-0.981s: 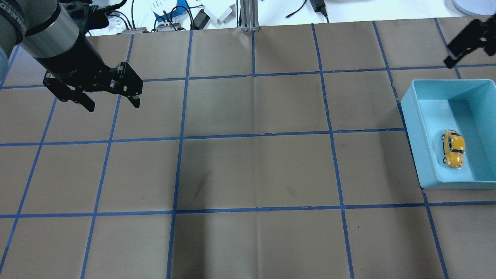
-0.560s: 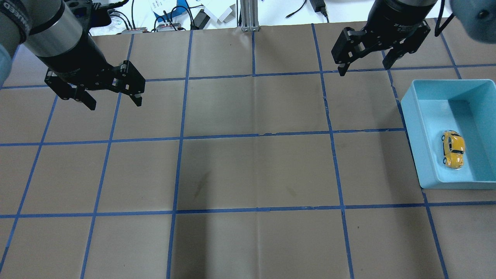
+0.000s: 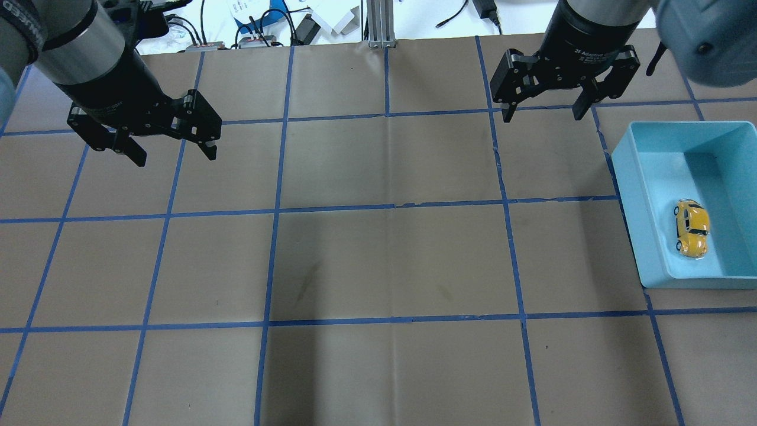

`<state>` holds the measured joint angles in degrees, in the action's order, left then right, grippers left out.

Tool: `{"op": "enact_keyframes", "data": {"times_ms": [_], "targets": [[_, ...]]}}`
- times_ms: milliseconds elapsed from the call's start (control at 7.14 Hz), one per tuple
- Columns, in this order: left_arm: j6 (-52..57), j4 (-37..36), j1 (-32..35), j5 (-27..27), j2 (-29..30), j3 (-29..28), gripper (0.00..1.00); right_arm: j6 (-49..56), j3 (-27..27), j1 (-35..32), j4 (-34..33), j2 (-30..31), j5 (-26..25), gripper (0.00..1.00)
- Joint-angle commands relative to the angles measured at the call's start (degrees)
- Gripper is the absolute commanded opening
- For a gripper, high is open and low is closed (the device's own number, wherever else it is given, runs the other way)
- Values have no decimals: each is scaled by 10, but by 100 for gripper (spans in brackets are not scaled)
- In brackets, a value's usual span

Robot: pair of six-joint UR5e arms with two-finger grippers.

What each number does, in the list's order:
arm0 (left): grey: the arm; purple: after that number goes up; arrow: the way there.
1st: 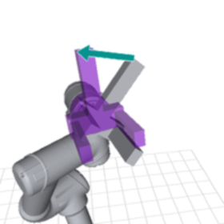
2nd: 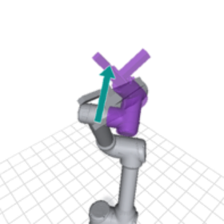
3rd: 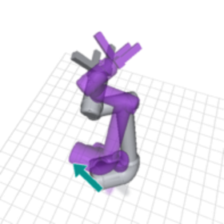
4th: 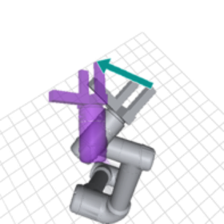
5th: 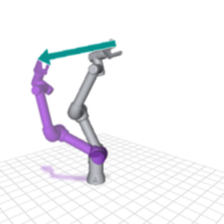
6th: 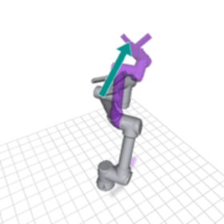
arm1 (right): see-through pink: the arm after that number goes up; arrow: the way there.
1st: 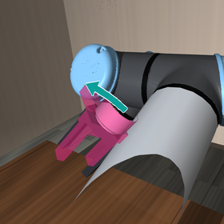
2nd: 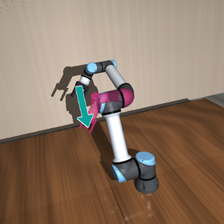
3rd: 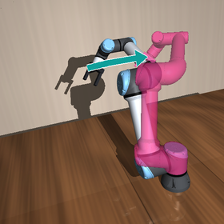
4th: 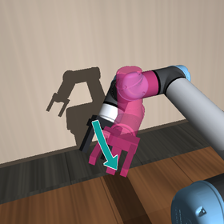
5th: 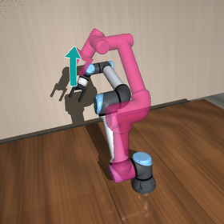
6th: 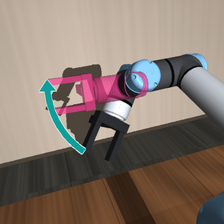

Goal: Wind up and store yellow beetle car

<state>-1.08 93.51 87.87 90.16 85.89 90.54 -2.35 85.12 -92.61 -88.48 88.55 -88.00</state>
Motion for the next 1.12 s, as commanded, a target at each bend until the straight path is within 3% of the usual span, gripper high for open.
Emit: {"op": "enact_keyframes", "data": {"times_ms": [0, 981], "targets": [[-1, 0, 1, -2, -1, 0, 100, -3, 0, 0, 2, 1, 0, 100], [-1, 21, 1, -3, 5, -26, 100, 3, 2, 0, 7, 0, -1, 100]]}}
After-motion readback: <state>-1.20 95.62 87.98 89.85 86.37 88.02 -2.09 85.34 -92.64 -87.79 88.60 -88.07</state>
